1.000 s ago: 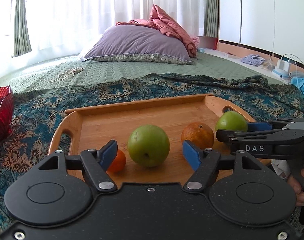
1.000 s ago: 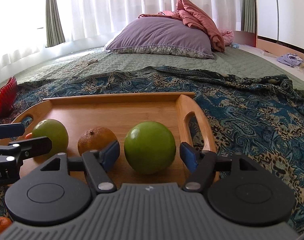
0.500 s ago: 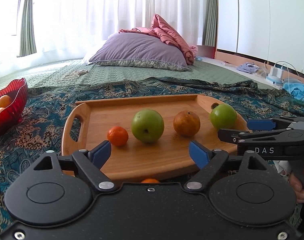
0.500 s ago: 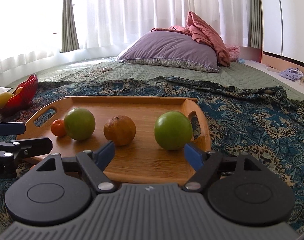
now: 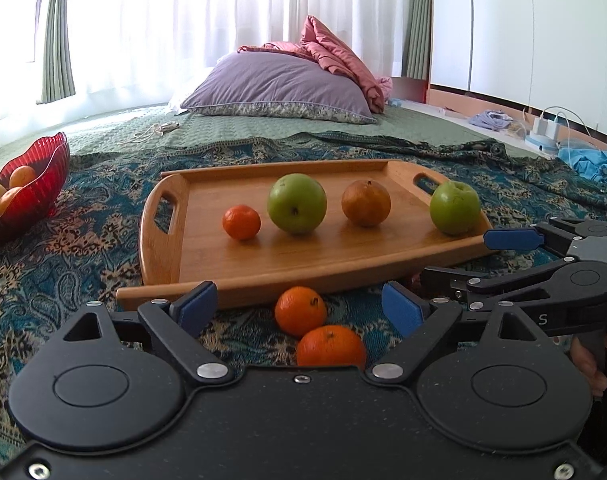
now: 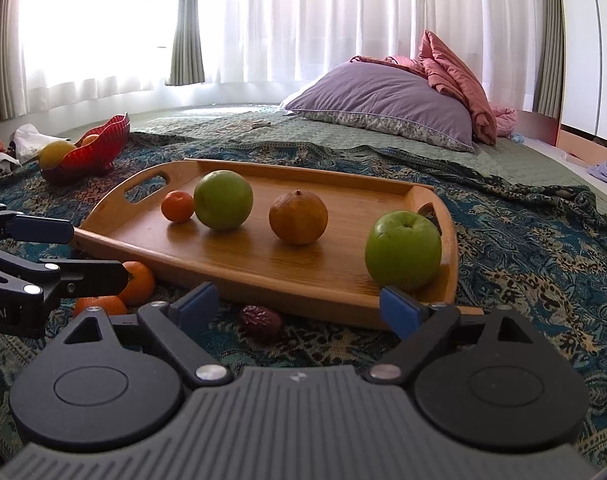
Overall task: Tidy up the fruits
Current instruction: 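Withdraw the right gripper from the tray while the left moves toward the remaining tangerines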
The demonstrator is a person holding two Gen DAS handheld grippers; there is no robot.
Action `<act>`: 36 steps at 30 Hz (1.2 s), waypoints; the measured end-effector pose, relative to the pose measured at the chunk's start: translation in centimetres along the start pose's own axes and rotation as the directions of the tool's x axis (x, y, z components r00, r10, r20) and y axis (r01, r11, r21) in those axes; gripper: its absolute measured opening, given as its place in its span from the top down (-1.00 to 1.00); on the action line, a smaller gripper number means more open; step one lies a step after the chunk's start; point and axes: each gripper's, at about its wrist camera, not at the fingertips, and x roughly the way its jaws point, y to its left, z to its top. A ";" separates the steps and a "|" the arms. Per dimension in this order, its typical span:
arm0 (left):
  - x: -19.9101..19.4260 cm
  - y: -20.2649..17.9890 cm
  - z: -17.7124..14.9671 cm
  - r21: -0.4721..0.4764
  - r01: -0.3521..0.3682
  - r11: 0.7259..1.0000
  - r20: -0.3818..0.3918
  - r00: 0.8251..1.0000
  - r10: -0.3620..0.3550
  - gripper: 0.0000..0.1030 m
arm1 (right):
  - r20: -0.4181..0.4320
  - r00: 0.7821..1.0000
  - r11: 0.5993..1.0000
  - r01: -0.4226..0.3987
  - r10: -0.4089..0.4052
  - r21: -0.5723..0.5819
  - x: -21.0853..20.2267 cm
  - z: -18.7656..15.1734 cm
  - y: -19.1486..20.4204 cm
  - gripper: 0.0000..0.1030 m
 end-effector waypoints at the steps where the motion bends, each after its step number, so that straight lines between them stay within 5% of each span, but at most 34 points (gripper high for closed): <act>1: 0.0 0.0 -0.1 -0.004 0.000 1.000 -0.006 1.000 0.000 -0.72 | -0.003 1.000 1.000 -0.006 0.006 0.000 0.0 -0.2 0.1 -0.89; 26: -0.5 -0.3 -2.5 -0.020 -0.001 1.000 -0.049 0.999 0.000 -0.72 | 0.019 0.999 0.999 -0.032 0.033 -0.041 0.5 -2.0 1.4 -0.87; 36: -0.9 -0.7 -2.7 -0.044 0.027 0.999 -0.069 0.997 -0.030 -0.17 | 0.016 1.000 0.999 -0.021 0.022 -0.032 0.7 -2.3 1.2 -0.60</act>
